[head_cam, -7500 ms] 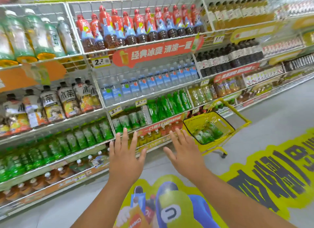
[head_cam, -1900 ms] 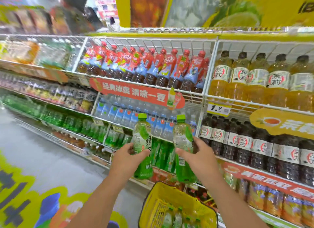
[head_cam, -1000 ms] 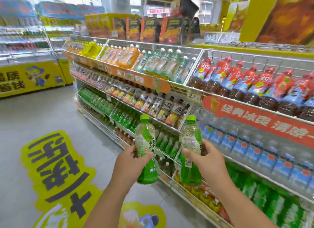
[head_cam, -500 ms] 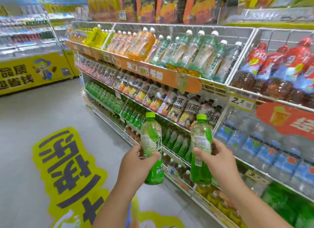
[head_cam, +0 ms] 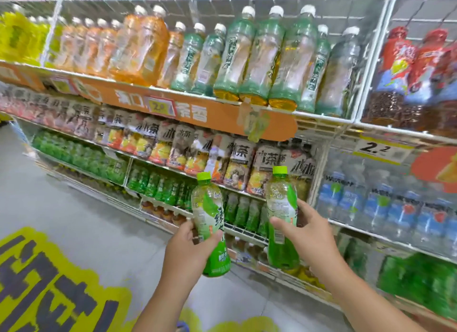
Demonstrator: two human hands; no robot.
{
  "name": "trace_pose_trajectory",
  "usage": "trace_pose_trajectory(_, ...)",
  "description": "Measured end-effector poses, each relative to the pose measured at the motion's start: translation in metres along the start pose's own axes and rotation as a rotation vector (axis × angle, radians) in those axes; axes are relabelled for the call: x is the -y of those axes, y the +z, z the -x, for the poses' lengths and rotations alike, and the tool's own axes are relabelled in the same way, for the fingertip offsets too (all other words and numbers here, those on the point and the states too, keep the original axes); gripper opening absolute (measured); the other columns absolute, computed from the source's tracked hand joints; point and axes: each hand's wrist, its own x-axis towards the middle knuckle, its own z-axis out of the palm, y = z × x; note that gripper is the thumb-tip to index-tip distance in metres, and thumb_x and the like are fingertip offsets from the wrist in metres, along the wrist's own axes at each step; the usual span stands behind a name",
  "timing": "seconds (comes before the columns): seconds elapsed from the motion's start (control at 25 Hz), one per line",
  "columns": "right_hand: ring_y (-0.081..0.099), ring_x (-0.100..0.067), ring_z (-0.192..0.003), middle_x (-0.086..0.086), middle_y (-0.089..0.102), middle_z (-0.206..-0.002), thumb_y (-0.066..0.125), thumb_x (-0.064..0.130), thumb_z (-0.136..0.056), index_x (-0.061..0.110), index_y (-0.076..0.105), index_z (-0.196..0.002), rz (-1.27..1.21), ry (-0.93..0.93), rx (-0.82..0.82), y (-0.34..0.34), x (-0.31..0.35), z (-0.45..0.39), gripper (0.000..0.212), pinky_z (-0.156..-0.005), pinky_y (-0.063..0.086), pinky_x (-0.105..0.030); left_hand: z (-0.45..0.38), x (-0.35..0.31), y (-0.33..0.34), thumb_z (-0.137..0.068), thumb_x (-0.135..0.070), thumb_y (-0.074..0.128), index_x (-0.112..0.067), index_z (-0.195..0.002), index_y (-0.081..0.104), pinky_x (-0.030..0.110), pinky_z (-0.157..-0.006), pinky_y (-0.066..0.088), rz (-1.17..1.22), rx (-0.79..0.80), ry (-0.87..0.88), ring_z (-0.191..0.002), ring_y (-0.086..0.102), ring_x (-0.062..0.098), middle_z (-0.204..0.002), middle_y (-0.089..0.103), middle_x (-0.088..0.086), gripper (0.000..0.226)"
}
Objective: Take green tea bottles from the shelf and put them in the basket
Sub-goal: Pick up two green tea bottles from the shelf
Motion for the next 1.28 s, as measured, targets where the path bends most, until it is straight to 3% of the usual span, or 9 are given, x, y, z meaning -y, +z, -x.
trace_pose_trajectory(0.2, 0.07, -0.009, -0.107, 0.016, 0.074, -0.115, 0.089, 0.055, -0.066, 0.039, 0.062, -0.13, 0.012, 0.131, -0.217, 0.074, -0.02, -0.008, 0.071, -0.09, 0.058, -0.035, -0.095, 0.015, -0.033, -0.054, -0.056, 0.083, -0.037, -0.099, 0.071, 0.045, -0.092, 0.057, -0.071, 0.232, -0.007, -0.097, 0.072, 0.008, -0.1, 0.076, -0.015, 0.05)
trace_pose_trajectory(0.32, 0.073, -0.003, -0.092, 0.016, 0.078, -0.1, 0.087, 0.027, -0.078, 0.033, 0.069, -0.117, -0.042, 0.19, -0.3, 0.11, -0.024, -0.006, 0.043, -0.074, 0.056, -0.019, -0.14, 0.026, -0.044, -0.051, -0.057, 0.081, -0.033, -0.099, 0.071, 0.049, -0.091, 0.058, -0.089, 0.327, 0.005, -0.094, 0.074, 0.009, -0.097, 0.077, -0.014, 0.055)
trace_pose_trajectory(0.48, 0.072, 0.001, -0.088, 0.014, 0.078, -0.096, 0.084, 0.012, -0.082, 0.028, 0.068, -0.11, -0.074, 0.273, -0.316, 0.141, -0.051, -0.007, 0.036, -0.07, 0.054, -0.013, -0.171, 0.057, -0.036, -0.064, -0.042, 0.087, -0.028, -0.101, 0.07, 0.047, -0.092, 0.057, -0.106, 0.427, -0.04, -0.092, 0.074, 0.009, -0.097, 0.078, -0.013, 0.043)
trace_pose_trajectory(0.6, 0.067, 0.015, -0.078, 0.031, 0.074, -0.085, 0.084, 0.007, -0.08, 0.034, 0.063, -0.099, -0.101, 0.33, -0.348, 0.164, -0.097, -0.012, 0.04, -0.068, 0.05, -0.006, -0.187, 0.102, -0.017, -0.077, -0.02, 0.087, -0.026, -0.102, 0.069, 0.038, -0.087, 0.058, -0.099, 0.475, -0.077, -0.09, 0.075, 0.009, -0.094, 0.078, -0.014, 0.031)
trace_pose_trajectory(0.76, 0.072, -0.004, -0.096, 0.015, 0.077, -0.102, 0.086, 0.01, -0.078, 0.026, 0.067, -0.121, -0.1, 0.392, -0.37, 0.191, -0.167, -0.026, 0.05, -0.089, 0.058, -0.032, -0.203, 0.156, 0.016, -0.083, -0.011, 0.081, -0.023, -0.101, 0.068, 0.009, -0.063, 0.052, -0.05, 0.479, -0.144, -0.079, 0.073, -0.002, -0.087, 0.077, -0.019, 0.025)
trace_pose_trajectory(0.88, 0.073, -0.007, -0.095, 0.013, 0.077, -0.101, 0.087, 0.014, -0.077, 0.031, 0.068, -0.117, -0.067, 0.41, -0.419, 0.199, -0.21, -0.052, 0.048, -0.093, 0.058, -0.044, -0.219, 0.189, 0.04, -0.083, -0.01, 0.08, -0.023, -0.098, 0.068, 0.006, -0.058, 0.048, -0.035, 0.485, -0.173, -0.076, 0.071, -0.004, -0.086, 0.077, -0.018, 0.024)
trace_pose_trajectory(1.08, 0.072, -0.003, -0.095, 0.018, 0.077, -0.101, 0.087, 0.022, -0.076, 0.035, 0.068, -0.113, -0.019, 0.396, -0.447, 0.2, -0.282, -0.109, 0.044, -0.094, 0.057, -0.041, -0.264, 0.247, 0.086, -0.08, -0.004, 0.081, -0.019, -0.106, 0.066, 0.005, -0.055, 0.048, -0.025, 0.49, -0.189, -0.073, 0.071, -0.004, -0.082, 0.076, -0.021, 0.034)
trace_pose_trajectory(1.16, 0.071, -0.003, -0.096, 0.017, 0.076, -0.103, 0.086, 0.038, -0.07, 0.033, 0.067, -0.117, 0.02, 0.377, -0.48, 0.201, -0.309, -0.136, 0.051, -0.092, 0.057, -0.04, -0.283, 0.269, 0.105, -0.079, -0.003, 0.082, -0.017, -0.107, 0.065, 0.005, -0.057, 0.049, -0.009, 0.482, -0.192, -0.074, 0.071, -0.004, -0.083, 0.078, -0.014, 0.035)
trace_pose_trajectory(1.28, 0.069, -0.001, -0.084, 0.013, 0.075, -0.094, 0.086, 0.042, -0.07, 0.027, 0.065, -0.113, 0.125, 0.351, -0.536, 0.2, -0.334, -0.174, 0.051, -0.077, 0.056, -0.026, -0.304, 0.287, 0.128, -0.078, -0.003, 0.081, -0.019, -0.102, 0.066, 0.015, -0.066, 0.051, 0.022, 0.469, -0.177, -0.076, 0.072, -0.001, -0.085, 0.078, -0.012, 0.033)
